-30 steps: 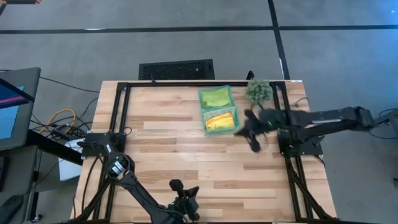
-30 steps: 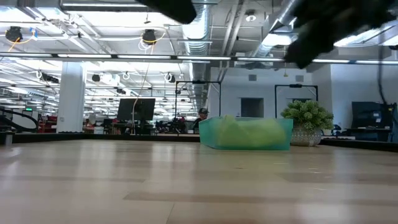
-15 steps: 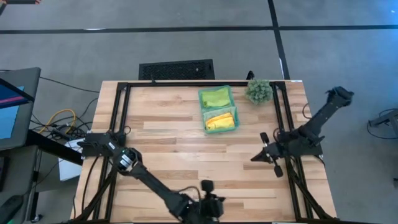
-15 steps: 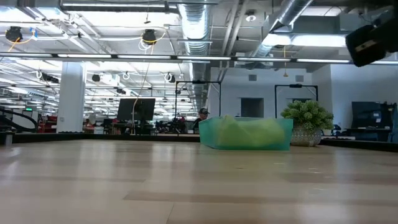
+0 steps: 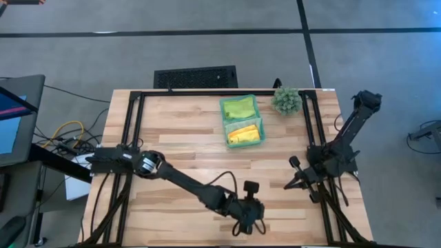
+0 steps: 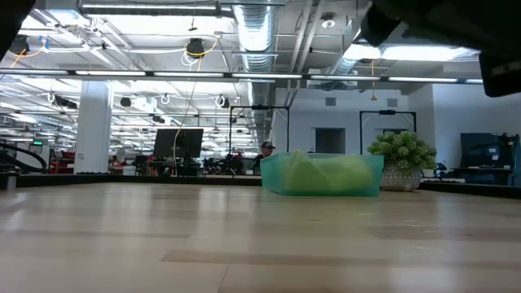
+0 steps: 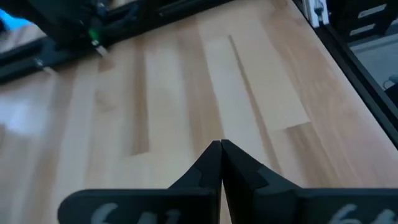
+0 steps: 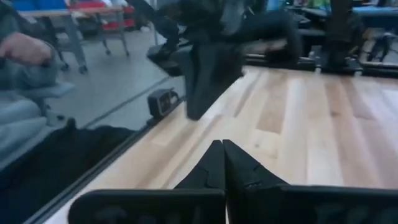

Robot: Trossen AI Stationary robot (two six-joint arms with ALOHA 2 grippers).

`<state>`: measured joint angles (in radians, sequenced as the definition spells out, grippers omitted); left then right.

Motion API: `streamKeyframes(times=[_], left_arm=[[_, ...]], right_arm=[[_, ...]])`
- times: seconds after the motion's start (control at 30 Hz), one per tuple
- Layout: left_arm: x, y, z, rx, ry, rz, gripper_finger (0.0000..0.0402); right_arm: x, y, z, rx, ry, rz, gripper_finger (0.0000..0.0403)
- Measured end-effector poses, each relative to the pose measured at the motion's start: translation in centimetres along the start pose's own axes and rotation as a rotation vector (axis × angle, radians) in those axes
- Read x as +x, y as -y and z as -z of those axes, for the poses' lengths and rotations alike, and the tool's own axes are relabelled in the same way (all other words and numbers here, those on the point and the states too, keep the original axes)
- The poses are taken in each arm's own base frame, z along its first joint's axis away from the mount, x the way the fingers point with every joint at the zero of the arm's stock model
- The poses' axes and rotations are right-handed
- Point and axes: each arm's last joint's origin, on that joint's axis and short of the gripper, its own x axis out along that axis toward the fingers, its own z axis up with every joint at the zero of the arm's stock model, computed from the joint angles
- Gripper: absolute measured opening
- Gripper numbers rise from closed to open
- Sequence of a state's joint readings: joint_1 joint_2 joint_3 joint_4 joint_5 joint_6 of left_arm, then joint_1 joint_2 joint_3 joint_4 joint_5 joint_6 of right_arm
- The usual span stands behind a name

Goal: Fold microfiber towels
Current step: Return to Home Position

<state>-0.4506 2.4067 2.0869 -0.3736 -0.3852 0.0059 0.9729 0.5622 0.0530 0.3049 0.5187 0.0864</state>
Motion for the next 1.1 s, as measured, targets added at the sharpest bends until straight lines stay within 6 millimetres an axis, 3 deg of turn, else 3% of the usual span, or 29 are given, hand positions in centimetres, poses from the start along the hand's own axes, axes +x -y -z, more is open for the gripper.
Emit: streamKeyframes(times=[0.1, 0.27, 0.53, 0.67, 0.73, 0.9, 1.1], left_arm=[[-0.6, -1.4, -0.7, 0.015, 0.004, -0.009, 0.0], [-0.7, -3.6, -0.9, 0.028, -0.022, -0.033, 0.0], [-1.7, -6.8, -0.6, -0.007, -0.131, -0.116, 0.0], [-2.7, -8.1, -0.4, -0.022, -0.135, -0.161, 0.0], [-3.2, -9.0, 0.3, -0.044, -0.112, -0.172, 0.0], [-5.4, -11.1, 4.8, -0.132, 0.028, -0.212, 0.0], [-12.7, -12.2, 10.1, -0.273, 0.361, -0.225, 0.0]], right_arm=[[0.1, 0.3, 0.8, 0.034, 0.026, -0.041, 0.0008], [0.9, 1.9, 0.1, 0.062, 0.073, -0.097, 0.0003], [1.1, 8.0, 0.4, 0.074, 0.056, 0.063, 0.0002], [0.3, 9.5, 0.6, 0.106, 0.046, 0.055, 0.0011], [0.0, 9.8, 0.5, 0.106, 0.06, 0.091, 0.0012], [-0.9, 10.0, -0.2, 0.072, 0.136, 0.133, 0.0006], [-1.9, 10.2, -0.6, 0.049, 0.183, 0.181, 0.0013]])
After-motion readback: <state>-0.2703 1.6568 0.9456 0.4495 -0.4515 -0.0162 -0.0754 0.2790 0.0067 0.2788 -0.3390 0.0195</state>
